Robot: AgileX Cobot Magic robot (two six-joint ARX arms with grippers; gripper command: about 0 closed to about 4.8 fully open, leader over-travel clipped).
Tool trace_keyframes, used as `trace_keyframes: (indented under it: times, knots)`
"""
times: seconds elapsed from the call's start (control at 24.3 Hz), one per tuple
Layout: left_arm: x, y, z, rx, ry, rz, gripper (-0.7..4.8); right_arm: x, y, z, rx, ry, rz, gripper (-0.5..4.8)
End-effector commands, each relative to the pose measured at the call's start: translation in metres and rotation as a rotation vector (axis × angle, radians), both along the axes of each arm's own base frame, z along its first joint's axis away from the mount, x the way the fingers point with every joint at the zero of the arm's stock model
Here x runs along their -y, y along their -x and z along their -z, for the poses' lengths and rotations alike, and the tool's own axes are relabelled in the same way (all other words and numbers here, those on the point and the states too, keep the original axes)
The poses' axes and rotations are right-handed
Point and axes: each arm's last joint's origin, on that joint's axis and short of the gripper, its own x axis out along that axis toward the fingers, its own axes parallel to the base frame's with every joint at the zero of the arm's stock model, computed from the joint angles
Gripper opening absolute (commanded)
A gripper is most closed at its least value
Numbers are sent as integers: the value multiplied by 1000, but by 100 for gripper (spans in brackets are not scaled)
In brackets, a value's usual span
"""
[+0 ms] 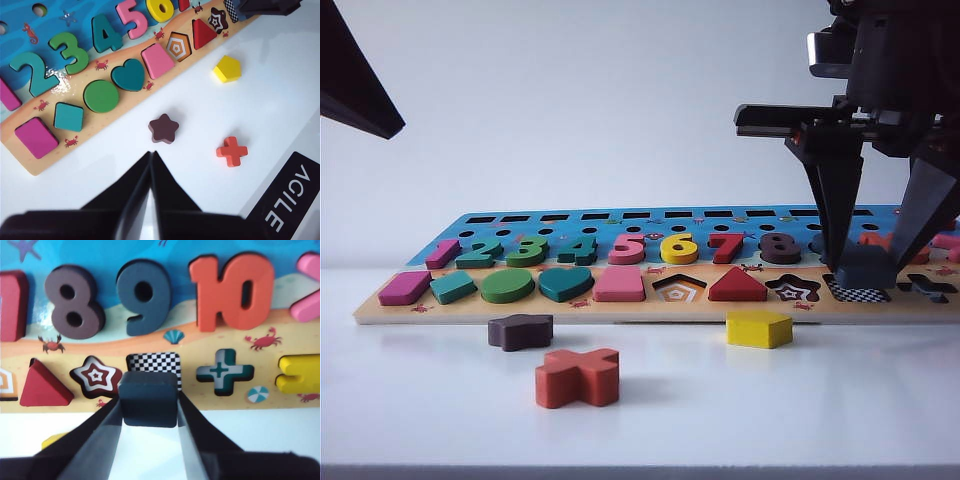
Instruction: Insert the cube into the slot.
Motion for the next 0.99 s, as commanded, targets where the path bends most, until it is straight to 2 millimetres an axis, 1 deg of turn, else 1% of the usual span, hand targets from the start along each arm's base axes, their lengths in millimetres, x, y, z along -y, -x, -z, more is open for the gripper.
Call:
trace_keyframes:
  times: [0.04, 0.49, 0.99]
  knots:
    - [0, -1, -2, 17, 9, -2, 10, -2, -2, -2, 26, -14, -2, 32]
    - [0, -1, -2, 17, 9, -2, 10, 2, -7, -3, 40, -21, 16, 33]
    - [0, -1, -2, 17, 9, -2, 10, 1, -9, 0, 40, -10, -7, 32]
